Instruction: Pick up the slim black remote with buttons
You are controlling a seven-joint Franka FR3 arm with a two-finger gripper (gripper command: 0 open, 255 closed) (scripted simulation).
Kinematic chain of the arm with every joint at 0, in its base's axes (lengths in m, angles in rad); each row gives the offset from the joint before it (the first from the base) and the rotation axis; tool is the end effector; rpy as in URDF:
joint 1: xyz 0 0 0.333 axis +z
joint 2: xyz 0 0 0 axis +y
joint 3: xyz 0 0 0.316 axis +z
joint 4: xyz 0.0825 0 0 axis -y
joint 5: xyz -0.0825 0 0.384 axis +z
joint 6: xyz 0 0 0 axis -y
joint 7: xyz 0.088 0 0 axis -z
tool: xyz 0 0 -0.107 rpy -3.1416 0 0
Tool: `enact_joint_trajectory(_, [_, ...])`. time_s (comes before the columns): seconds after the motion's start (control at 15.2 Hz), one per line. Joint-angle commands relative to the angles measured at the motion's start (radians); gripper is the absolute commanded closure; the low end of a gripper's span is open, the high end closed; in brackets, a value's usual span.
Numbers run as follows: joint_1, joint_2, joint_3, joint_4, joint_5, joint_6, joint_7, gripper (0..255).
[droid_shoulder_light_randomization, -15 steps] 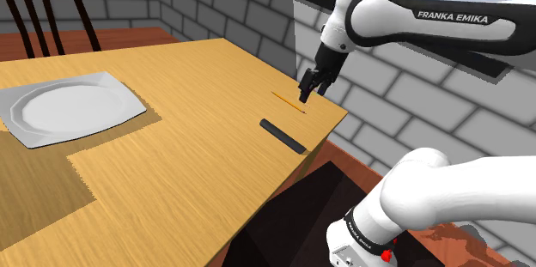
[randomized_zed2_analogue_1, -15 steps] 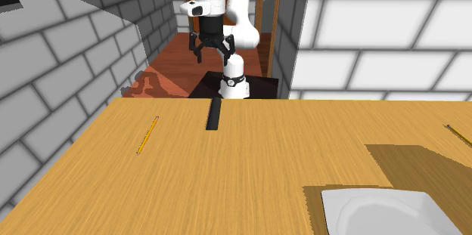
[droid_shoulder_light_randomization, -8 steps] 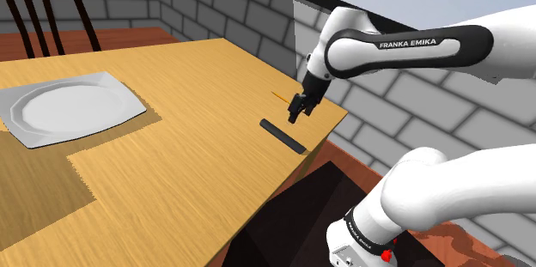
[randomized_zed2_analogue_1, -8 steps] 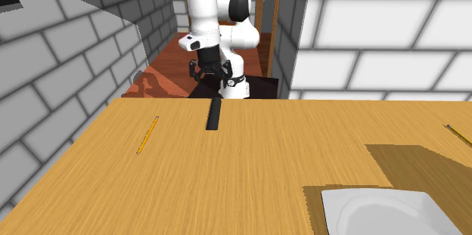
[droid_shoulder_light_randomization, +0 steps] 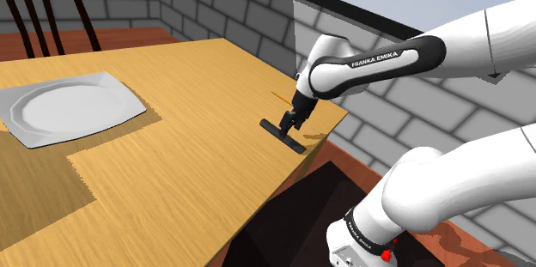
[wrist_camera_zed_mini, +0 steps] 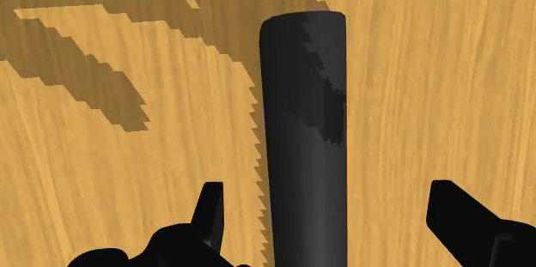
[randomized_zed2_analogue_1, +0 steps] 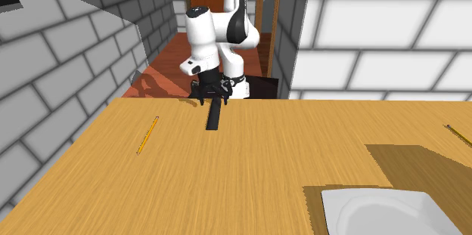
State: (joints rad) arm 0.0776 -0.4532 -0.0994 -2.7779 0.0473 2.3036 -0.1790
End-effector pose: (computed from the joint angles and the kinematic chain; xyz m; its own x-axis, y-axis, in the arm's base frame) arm 0.3580 -0.0036 0.3410 0.9907 0.1356 -0.0107 0.1343 -0.9876 -0.0810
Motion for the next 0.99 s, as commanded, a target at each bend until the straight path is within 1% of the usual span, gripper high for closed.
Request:
enact_joint_trajectory(0.0, [0.002,0.024,-0.003,-0.015,0.003,0.04,-0.006,0])
enact_joint_trajectory(0.13, [0.005,0.057,-0.006,-0.03,0.009,0.087,-0.013,0])
enact_joint_trajectory(0.26, [0.005,0.057,-0.006,-0.03,0.008,0.087,-0.013,0])
enact_joint_trajectory(0.33, [0.005,0.055,-0.006,-0.03,0.008,0.086,-0.012,255])
enact_joint_trajectory(0.92, [0.005,0.057,-0.006,-0.03,0.008,0.087,-0.013,255])
